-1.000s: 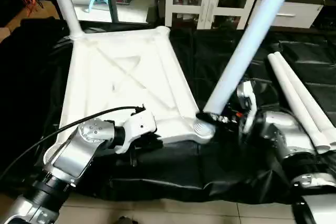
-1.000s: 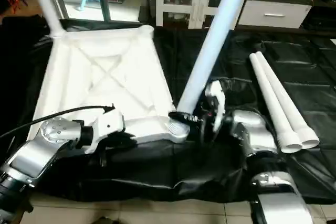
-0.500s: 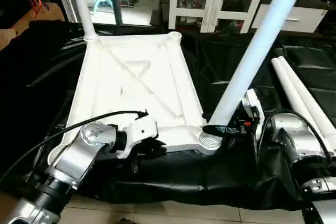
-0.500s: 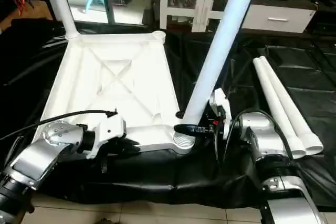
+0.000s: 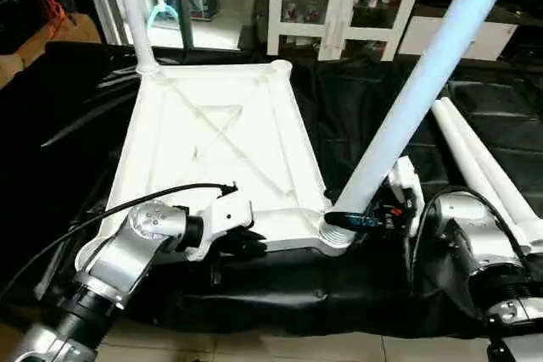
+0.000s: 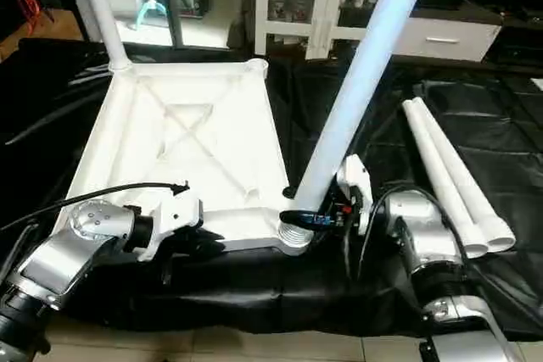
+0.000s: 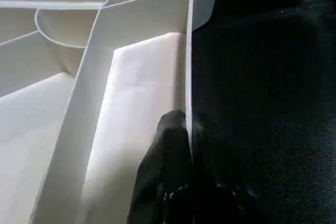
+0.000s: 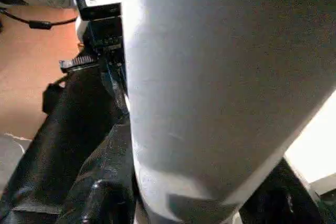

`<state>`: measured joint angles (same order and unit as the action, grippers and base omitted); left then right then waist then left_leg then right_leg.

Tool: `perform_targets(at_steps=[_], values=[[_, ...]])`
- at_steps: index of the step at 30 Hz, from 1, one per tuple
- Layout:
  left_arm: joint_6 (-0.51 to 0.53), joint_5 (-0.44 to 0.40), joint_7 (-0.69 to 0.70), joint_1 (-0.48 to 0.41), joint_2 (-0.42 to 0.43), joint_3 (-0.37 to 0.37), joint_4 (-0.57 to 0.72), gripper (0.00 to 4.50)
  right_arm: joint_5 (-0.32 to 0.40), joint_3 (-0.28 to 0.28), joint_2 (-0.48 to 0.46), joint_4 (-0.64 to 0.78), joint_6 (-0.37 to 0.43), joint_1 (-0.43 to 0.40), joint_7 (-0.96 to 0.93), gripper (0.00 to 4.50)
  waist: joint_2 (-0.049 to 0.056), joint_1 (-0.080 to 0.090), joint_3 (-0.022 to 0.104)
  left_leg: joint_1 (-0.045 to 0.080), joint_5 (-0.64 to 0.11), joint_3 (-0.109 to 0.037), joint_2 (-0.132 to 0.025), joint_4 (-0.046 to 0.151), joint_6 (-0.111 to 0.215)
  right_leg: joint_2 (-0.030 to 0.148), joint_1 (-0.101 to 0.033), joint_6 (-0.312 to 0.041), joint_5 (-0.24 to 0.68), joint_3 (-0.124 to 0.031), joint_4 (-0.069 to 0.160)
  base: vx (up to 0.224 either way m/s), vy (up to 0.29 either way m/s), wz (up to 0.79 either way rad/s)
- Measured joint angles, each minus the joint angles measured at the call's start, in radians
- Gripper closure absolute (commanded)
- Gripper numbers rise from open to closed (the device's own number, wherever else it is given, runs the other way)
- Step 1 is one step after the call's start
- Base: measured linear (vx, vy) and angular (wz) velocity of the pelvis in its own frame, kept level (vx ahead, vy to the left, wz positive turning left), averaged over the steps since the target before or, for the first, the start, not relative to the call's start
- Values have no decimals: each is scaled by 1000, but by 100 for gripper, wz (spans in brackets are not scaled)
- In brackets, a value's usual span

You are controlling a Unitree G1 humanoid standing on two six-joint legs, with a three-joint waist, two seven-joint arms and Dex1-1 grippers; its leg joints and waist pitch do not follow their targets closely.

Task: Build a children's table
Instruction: Insert table leg to table base

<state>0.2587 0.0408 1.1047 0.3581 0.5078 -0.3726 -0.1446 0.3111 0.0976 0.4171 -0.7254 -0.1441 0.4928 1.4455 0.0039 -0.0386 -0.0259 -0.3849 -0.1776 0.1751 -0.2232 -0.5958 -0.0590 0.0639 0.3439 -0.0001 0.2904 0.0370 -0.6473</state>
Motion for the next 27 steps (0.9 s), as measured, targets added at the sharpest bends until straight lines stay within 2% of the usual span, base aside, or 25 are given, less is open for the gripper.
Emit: perform_targets(at_steps=[2,4,10,17,23,27], values=[[0,0,-1,0,1,1,-1,450,-7,10,0,5,-29,1,-1,262,-1,4,0,0,0,0,0,0,0,0,0,0,0,0,0,0,0,0],[0,-2,-6,0,2,2,-2,450,-45,34,1,13,-64,10,-10,262,-4,7,0,1,0,0,0,0,-2,0,0,0,0,0,0,0,0,0],[1,-3,-6,0,4,3,-2,450,-48,41,1,13,-87,10,-16,262,-6,8,0,2,1,0,0,4,-5,0,0,0,0,0,1,0,0,0],[1,-3,-6,0,4,3,-1,450,-47,41,1,12,-86,10,-19,262,-7,9,0,2,1,0,0,6,-5,0,0,0,0,-1,2,0,0,0],[1,-4,-10,4,4,5,-2,450,-17,8,-16,3,-15,10,-33,262,-8,10,-2,2,1,0,0,8,-7,0,2,0,0,-1,2,0,0,0],[0,-4,-16,5,4,5,-2,450,-2,0,-16,-6,-11,10,-39,262,-8,11,-2,2,3,0,0,12,-10,-1,3,0,0,-1,3,0,0,0]])
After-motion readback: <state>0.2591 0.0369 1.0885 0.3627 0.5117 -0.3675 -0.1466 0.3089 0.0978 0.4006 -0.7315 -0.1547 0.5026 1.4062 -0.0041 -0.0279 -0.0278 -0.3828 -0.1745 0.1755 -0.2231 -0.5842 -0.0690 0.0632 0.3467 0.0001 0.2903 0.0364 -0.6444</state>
